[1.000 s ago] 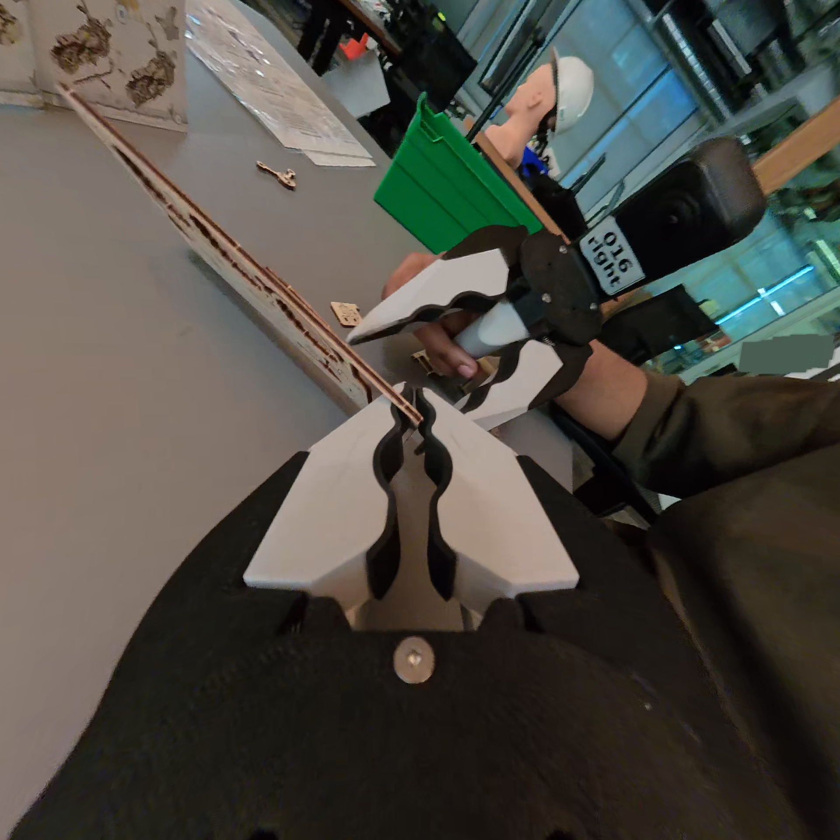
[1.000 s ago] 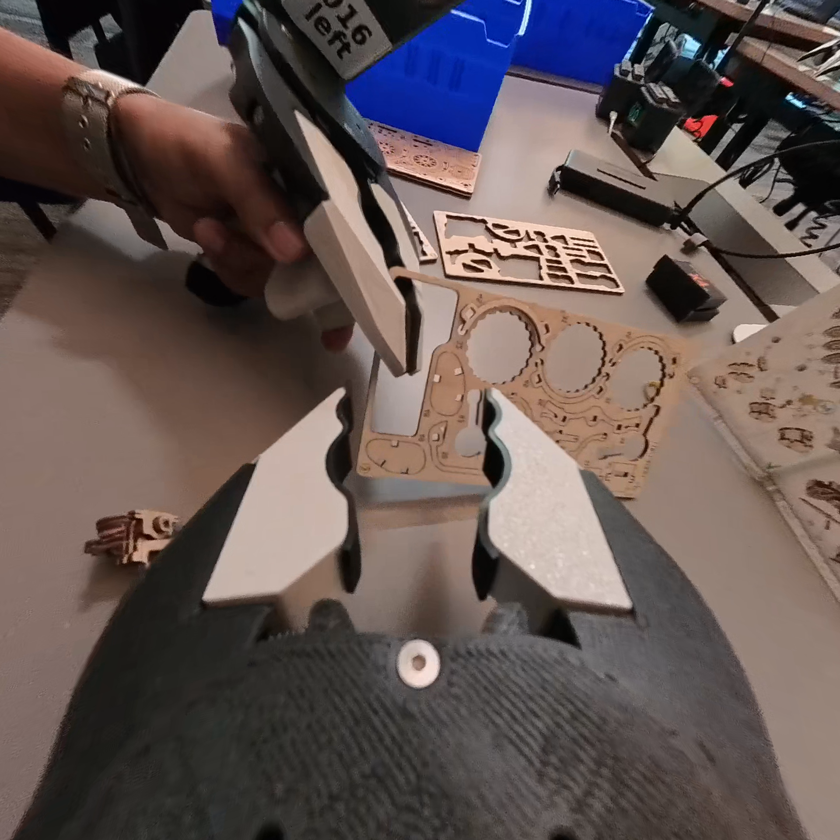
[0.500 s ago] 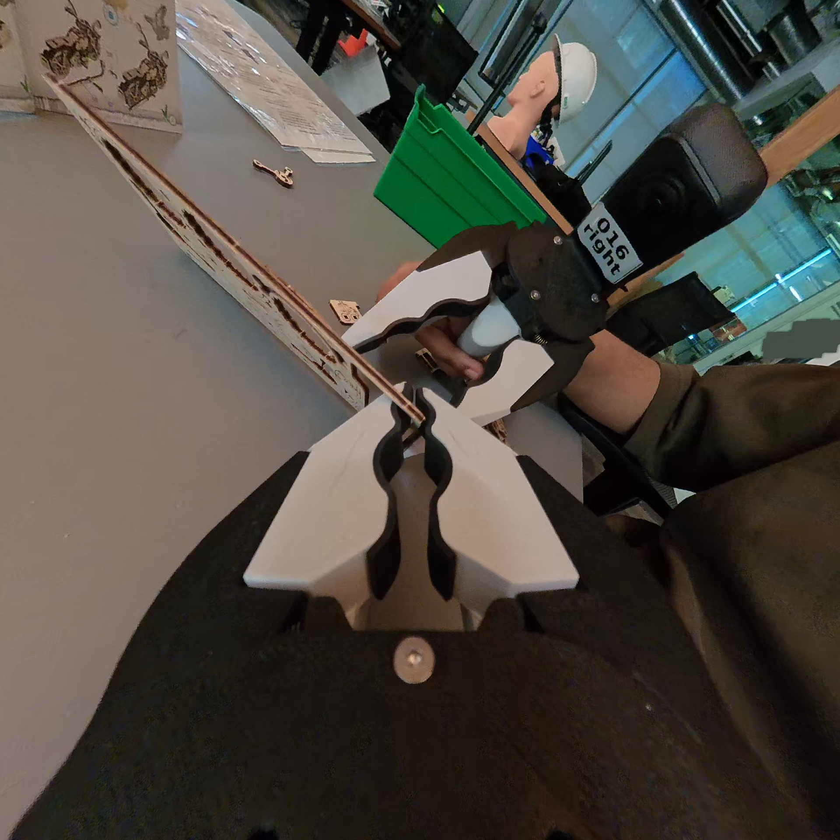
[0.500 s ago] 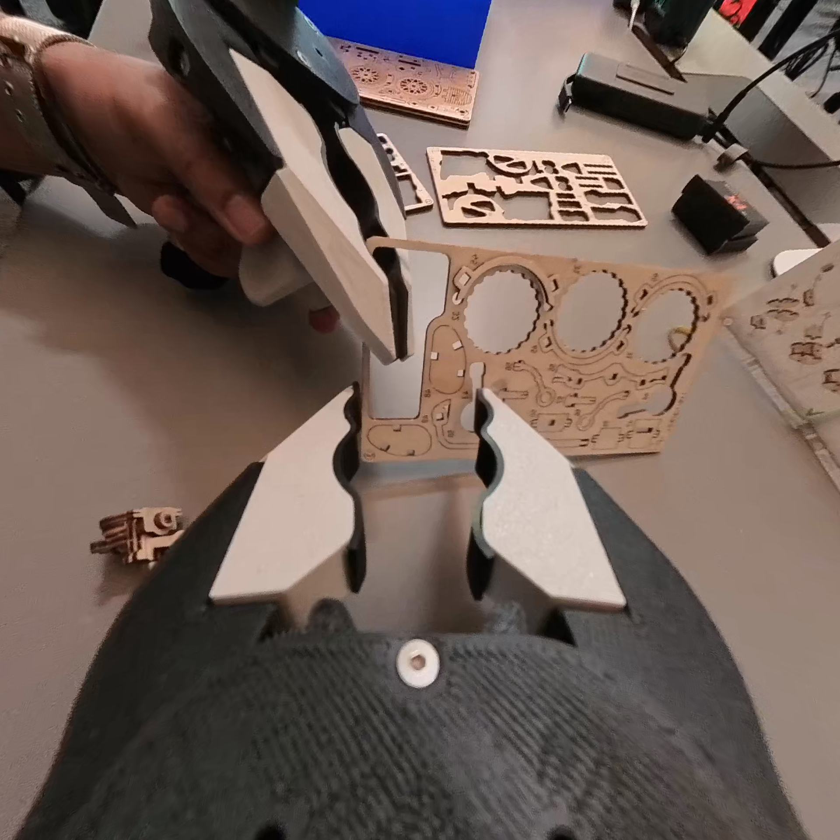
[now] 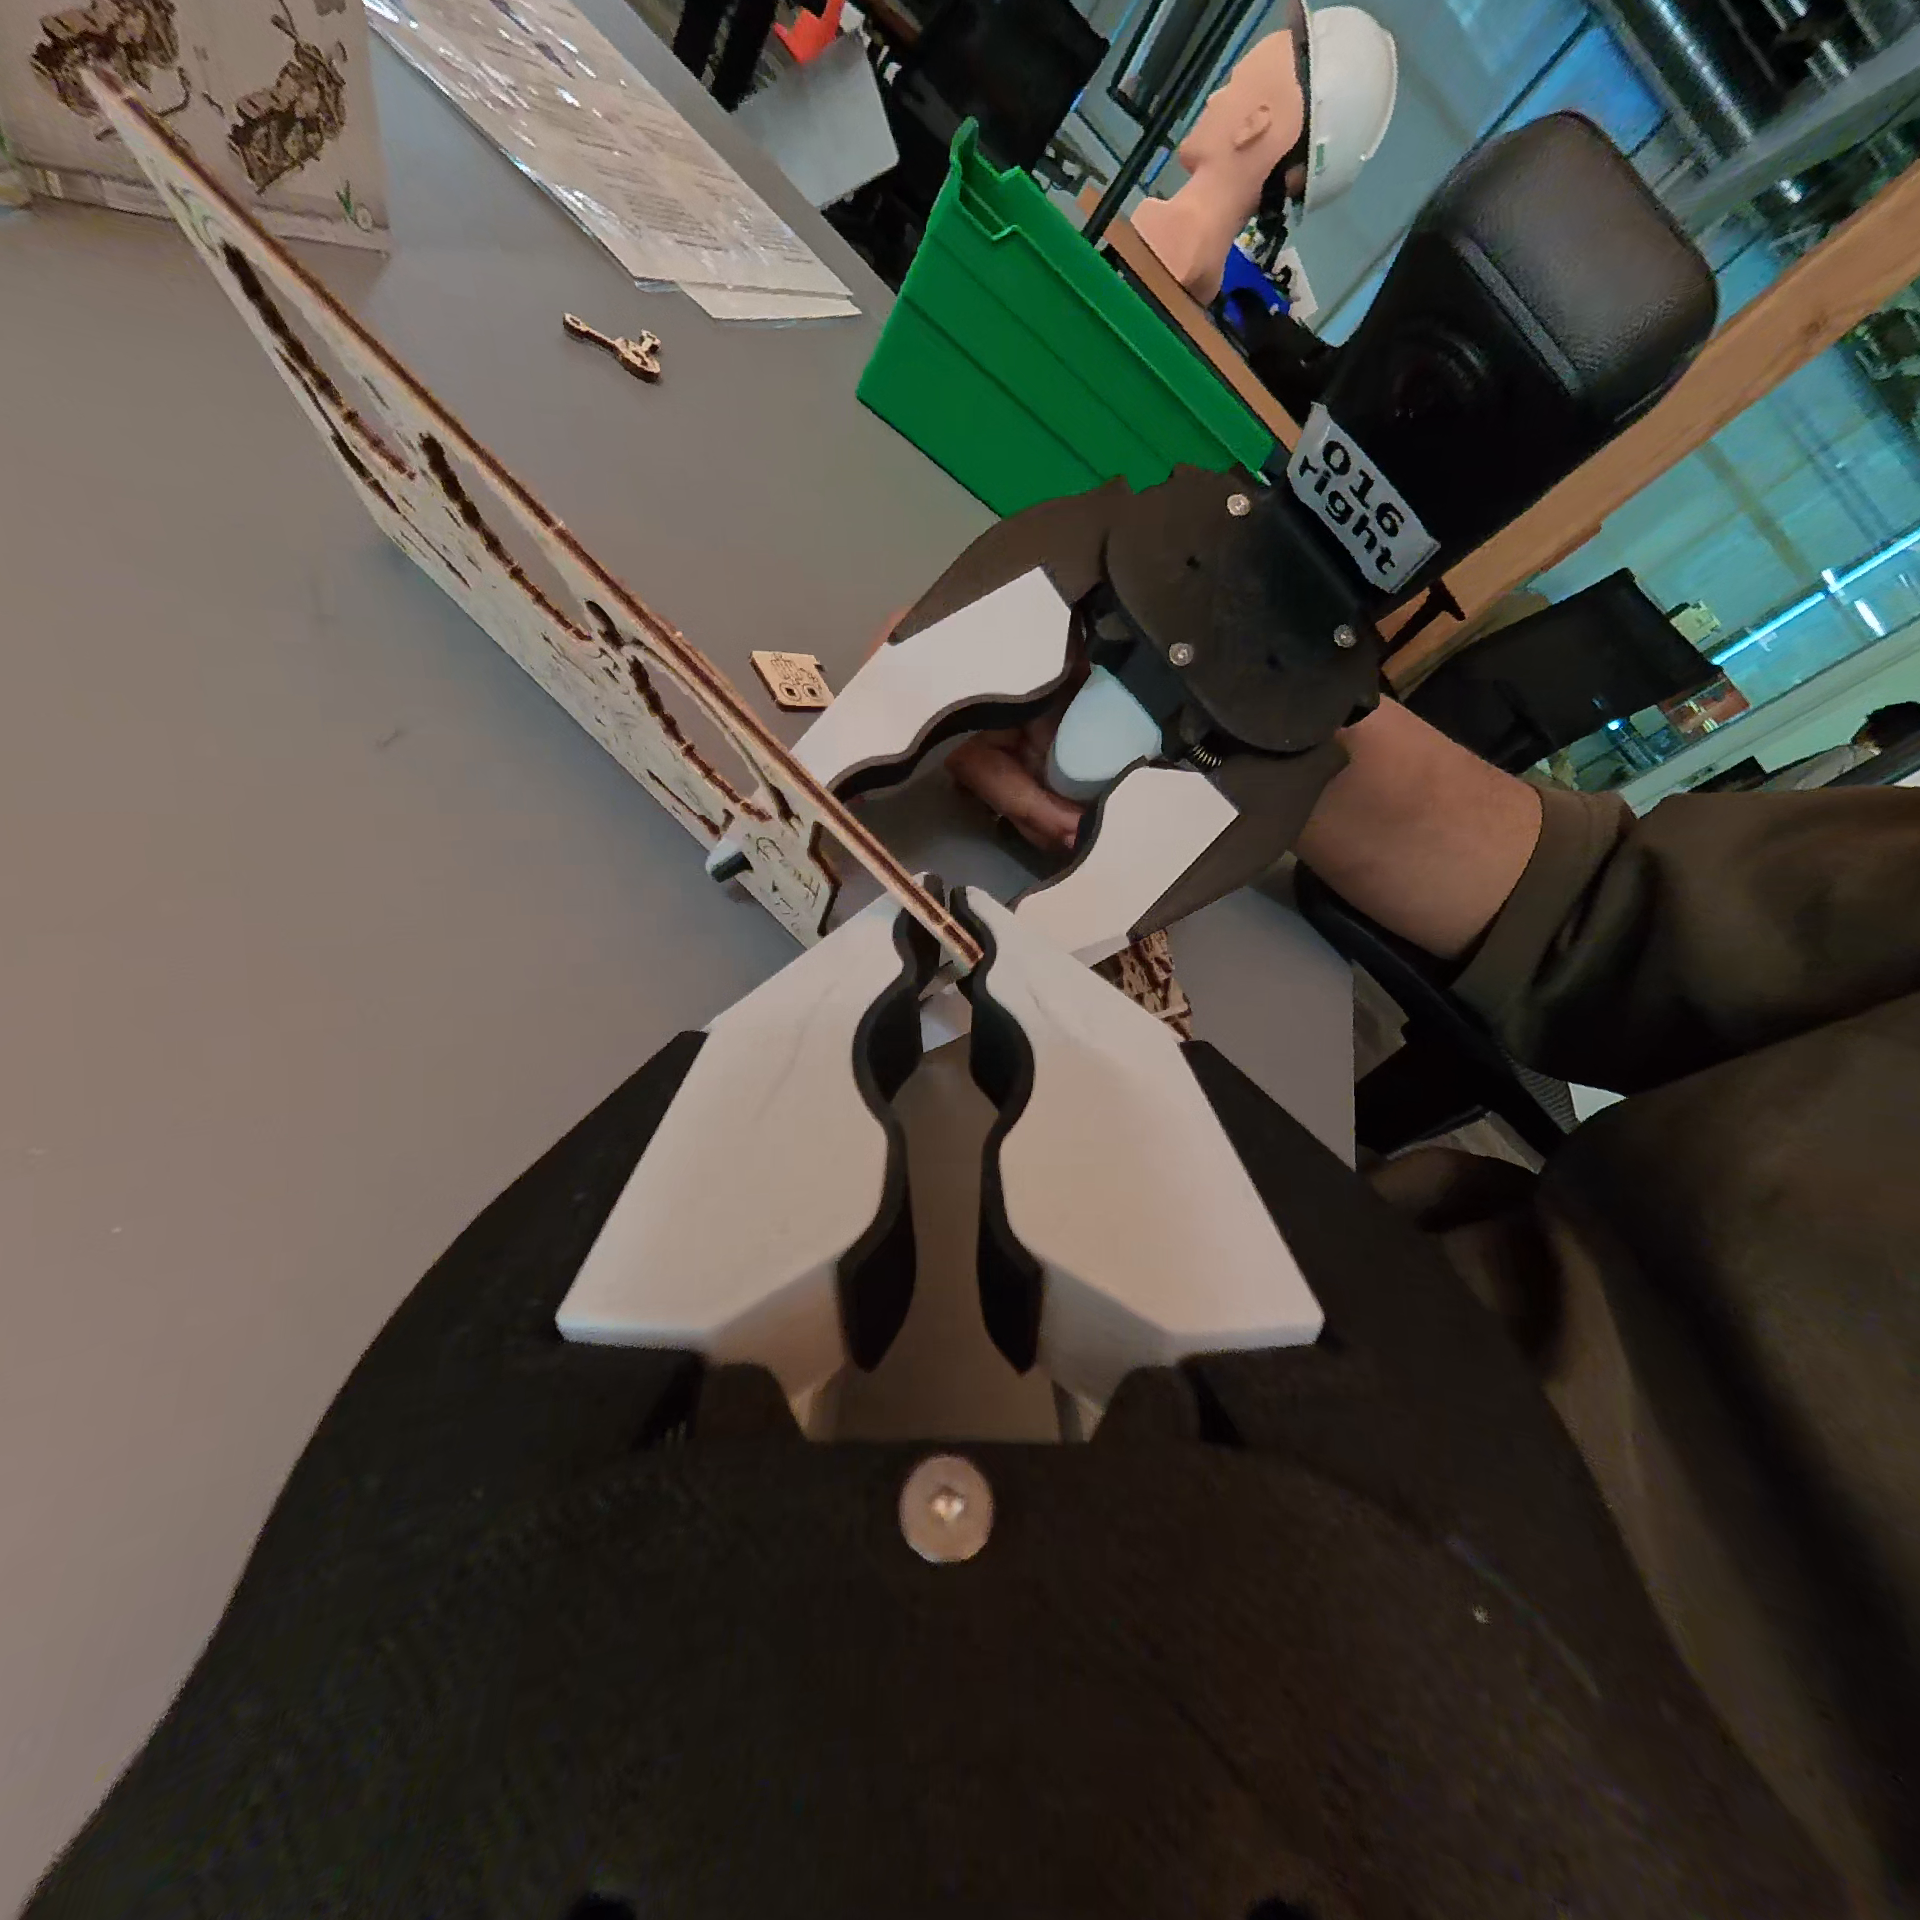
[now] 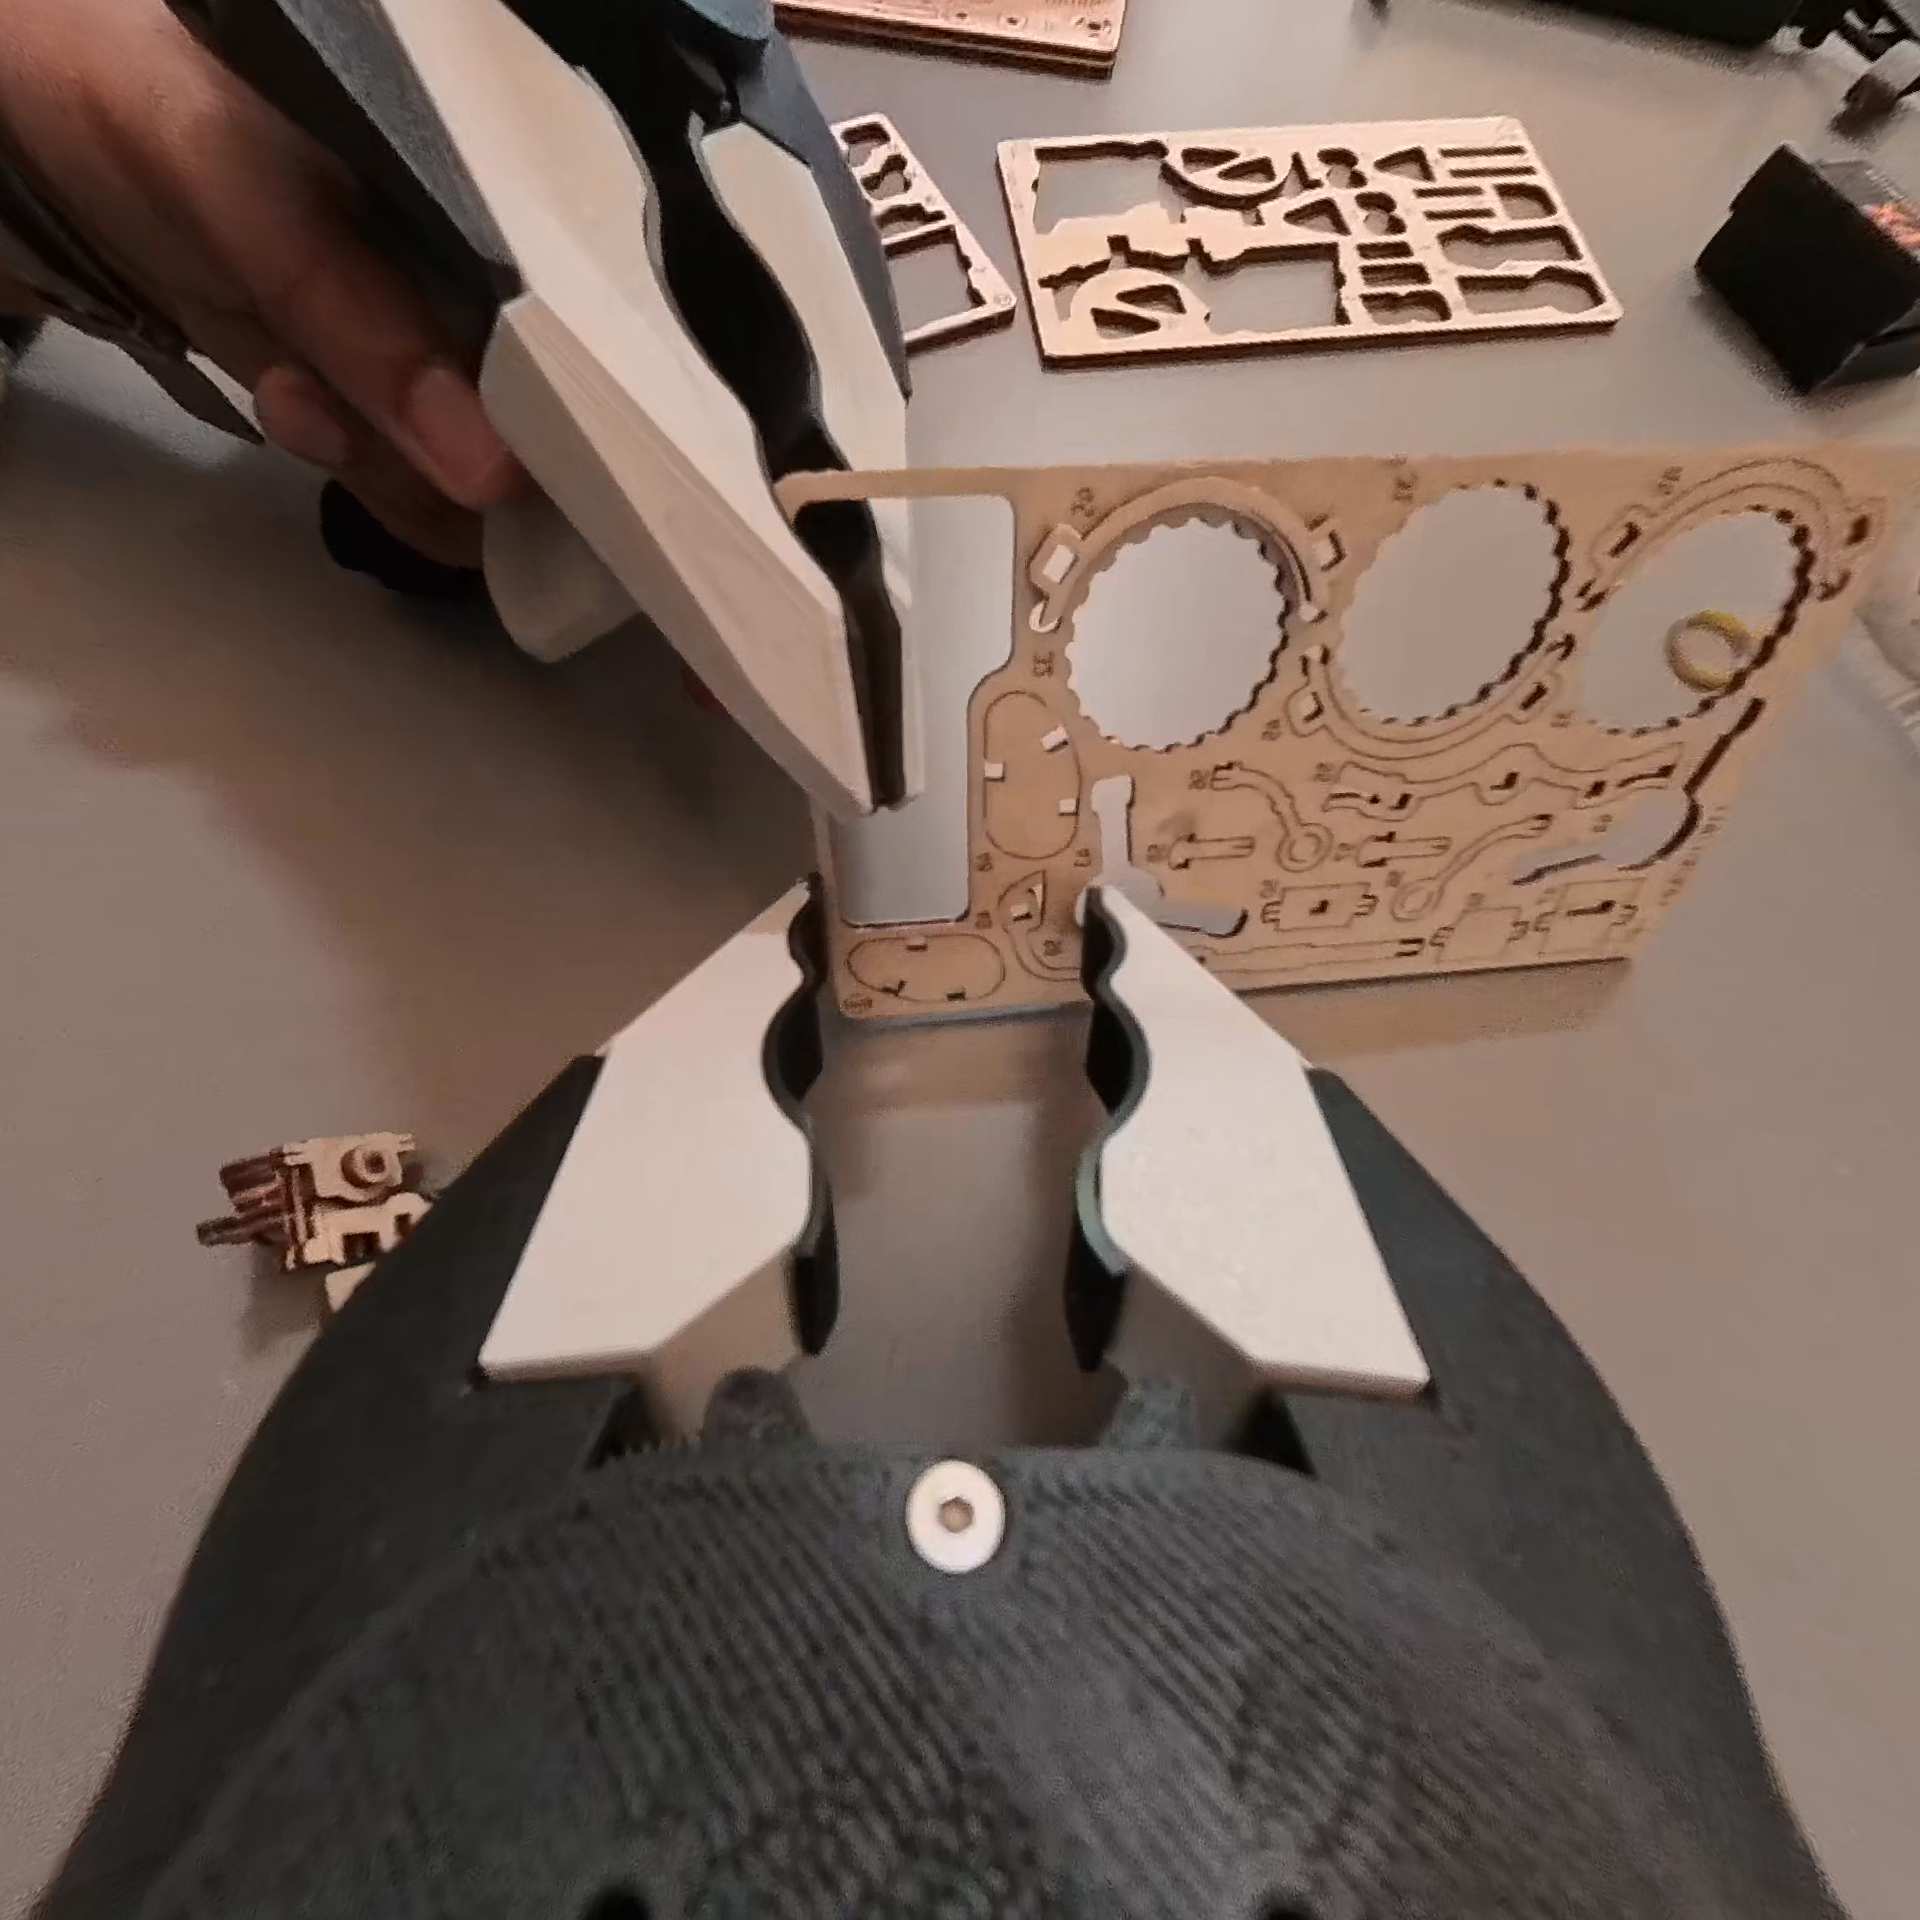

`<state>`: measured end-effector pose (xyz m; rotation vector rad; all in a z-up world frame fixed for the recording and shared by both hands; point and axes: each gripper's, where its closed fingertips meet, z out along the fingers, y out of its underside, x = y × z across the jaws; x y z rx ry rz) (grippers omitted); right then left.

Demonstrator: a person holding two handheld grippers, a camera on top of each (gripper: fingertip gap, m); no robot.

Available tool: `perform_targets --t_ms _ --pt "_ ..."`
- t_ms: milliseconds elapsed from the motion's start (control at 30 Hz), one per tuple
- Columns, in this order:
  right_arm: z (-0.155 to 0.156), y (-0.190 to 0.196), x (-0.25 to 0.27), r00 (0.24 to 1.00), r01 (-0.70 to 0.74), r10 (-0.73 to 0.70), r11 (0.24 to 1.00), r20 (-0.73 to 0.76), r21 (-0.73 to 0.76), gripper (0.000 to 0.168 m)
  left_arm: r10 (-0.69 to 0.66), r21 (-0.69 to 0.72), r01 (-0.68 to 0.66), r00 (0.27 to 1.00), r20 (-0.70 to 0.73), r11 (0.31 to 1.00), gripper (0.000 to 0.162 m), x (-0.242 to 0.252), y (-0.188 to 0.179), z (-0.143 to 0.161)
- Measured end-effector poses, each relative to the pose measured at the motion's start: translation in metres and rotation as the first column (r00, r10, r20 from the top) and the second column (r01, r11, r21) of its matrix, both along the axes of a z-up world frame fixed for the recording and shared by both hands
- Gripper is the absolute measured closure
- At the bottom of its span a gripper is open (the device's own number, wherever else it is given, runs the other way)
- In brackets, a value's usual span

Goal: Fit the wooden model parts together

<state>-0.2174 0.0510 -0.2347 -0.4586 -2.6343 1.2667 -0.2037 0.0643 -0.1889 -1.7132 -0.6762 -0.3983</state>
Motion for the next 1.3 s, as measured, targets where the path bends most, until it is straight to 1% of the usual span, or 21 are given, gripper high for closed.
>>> perform_targets --t_ms 133,267,300,433,500,567,633,733,800,933,1033,1167,1300 --pt "0.001 0.002 -0.003 1.0 0.008 -0.008 1.0 -0.023 0.007 0.121 0.013 -0.003 -0.014 1.0 -0.005 1.0 0.161 -0.002 -0.001 0.0" --pt "0.005 0.006 -0.009 0.998 0.025 -0.026 1.0 -0.05 -0.008 0.121 0.071 0.005 -0.071 0.997 -0.001 0.997 0.14 -0.012 -0.006 0.001" --pt "0.006 0.007 -0.009 0.998 0.021 -0.021 1.0 -0.058 -0.007 0.121 0.091 0.012 -0.091 0.996 0.005 0.996 0.132 -0.016 -0.008 0.002" --pt "0.003 0.008 -0.008 0.992 -0.006 0.012 0.999 -0.127 0.051 0.121 0.12 0.105 -0.128 0.989 0.081 0.986 0.127 -0.023 -0.014 0.014" --pt "0.002 0.007 -0.007 0.982 -0.024 0.039 0.996 -0.184 0.085 0.121 0.131 0.161 -0.153 0.981 0.143 0.975 0.129 -0.027 -0.018 0.019" --pt "0.002 0.007 -0.007 0.973 -0.026 0.05 0.994 -0.227 0.109 0.121 0.121 0.196 -0.159 0.974 0.192 0.968 0.142 -0.029 -0.02 0.022" --pt "0.003 0.007 -0.01 0.968 -0.012 0.039 0.994 -0.249 0.113 0.121 0.109 0.197 -0.151 0.972 0.208 0.969 0.143 -0.028 -0.019 0.021" --pt "0.003 0.008 -0.012 0.969 0.002 0.024 0.994 -0.244 0.105 0.121 0.101 0.155 -0.129 0.979 0.175 0.979 0.144 -0.024 -0.016 0.017" --pt "0.003 0.008 -0.011 0.973 0.0 0.024 0.995 -0.232 0.1 0.121 0.126 0.117 -0.141 0.984 0.127 0.983 0.149 -0.025 -0.015 0.013" --pt "0.003 0.009 -0.012 0.97 0.001 0.024 0.995 -0.241 0.103 0.121 0.144 0.07 -0.145 0.989 0.028 0.987 0.15 -0.025 -0.014 0.013" --pt "0.005 0.01 -0.013 0.97 0.008 0.014 0.996 -0.241 0.089 0.12 0.172 0.047 -0.171 0.985 -0.012 0.984 0.152 -0.029 -0.016 0.012" --pt "0.016 0.011 -0.01 0.978 -0.012 0.016 1.0 -0.21 0.021 0.116 0.199 0.057 -0.199 0.98 0.0 0.978 0.162 -0.034 -0.021 0.012" --pt "0.03 0.013 -0.006 0.985 -0.039 0.027 0.997 -0.172 -0.064 0.116 0.209 0.082 -0.212 0.977 0.039 0.974 0.162 -0.038 -0.024 0.013"
